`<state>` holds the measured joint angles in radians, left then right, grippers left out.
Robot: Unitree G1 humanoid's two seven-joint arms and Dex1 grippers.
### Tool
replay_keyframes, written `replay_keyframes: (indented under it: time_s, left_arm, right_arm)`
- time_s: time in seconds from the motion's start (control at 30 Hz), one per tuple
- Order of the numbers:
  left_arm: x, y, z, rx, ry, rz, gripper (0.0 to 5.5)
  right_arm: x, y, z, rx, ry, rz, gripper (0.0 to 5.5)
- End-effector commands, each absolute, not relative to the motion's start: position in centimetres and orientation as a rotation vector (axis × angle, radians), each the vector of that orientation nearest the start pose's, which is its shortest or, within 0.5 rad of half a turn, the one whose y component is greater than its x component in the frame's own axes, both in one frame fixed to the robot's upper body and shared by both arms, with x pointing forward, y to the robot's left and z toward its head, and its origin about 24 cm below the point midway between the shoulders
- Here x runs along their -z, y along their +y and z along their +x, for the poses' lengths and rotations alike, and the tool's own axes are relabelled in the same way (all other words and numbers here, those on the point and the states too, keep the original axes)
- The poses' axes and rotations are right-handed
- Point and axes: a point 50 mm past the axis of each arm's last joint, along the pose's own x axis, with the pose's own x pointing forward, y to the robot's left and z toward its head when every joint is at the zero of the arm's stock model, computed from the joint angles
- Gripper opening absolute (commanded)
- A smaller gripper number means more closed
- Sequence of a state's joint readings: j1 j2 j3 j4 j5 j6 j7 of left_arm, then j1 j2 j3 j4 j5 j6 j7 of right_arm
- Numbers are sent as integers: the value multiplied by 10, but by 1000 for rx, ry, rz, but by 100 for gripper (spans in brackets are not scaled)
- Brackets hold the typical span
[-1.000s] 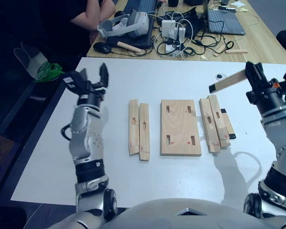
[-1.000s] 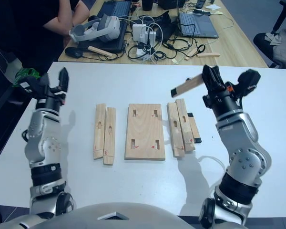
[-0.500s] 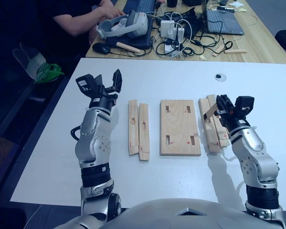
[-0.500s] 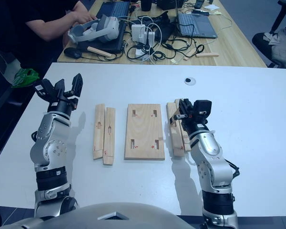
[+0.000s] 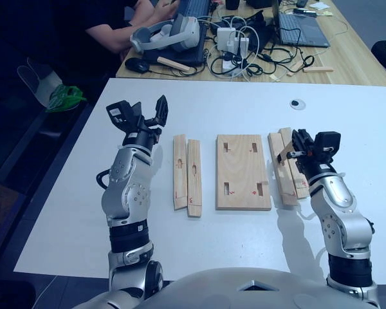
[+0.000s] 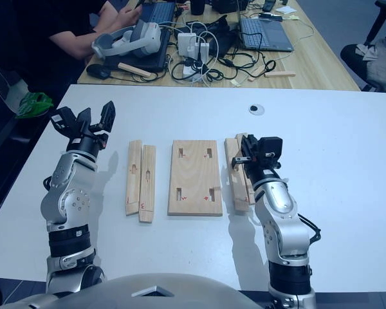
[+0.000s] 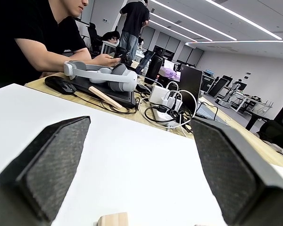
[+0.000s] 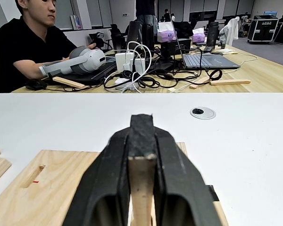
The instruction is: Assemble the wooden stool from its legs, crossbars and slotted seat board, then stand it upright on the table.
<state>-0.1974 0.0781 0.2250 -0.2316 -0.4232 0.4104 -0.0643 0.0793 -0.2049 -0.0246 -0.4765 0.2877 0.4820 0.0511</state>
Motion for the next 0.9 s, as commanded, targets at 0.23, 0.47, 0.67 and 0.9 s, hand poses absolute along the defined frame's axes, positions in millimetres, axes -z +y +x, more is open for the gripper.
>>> replay_keyframes:
  time_s: [0.23,0.47,0.67,0.9]
  left_arm:
    - [-113,185,279,56,-58,-330,392]
    - [-113,184,279,64,-56,-330,392]
    - [-112,183,280,70,-50,-331,392]
    - [-109,183,279,65,-44,-330,392]
  right_arm:
    - [-92,-177,224,-128,127,24,40]
    - [-94,-181,231,-102,84,8,40]
    - [-65,-173,223,-172,295,135,40]
    - [-89,-172,231,-180,110,-17,39]
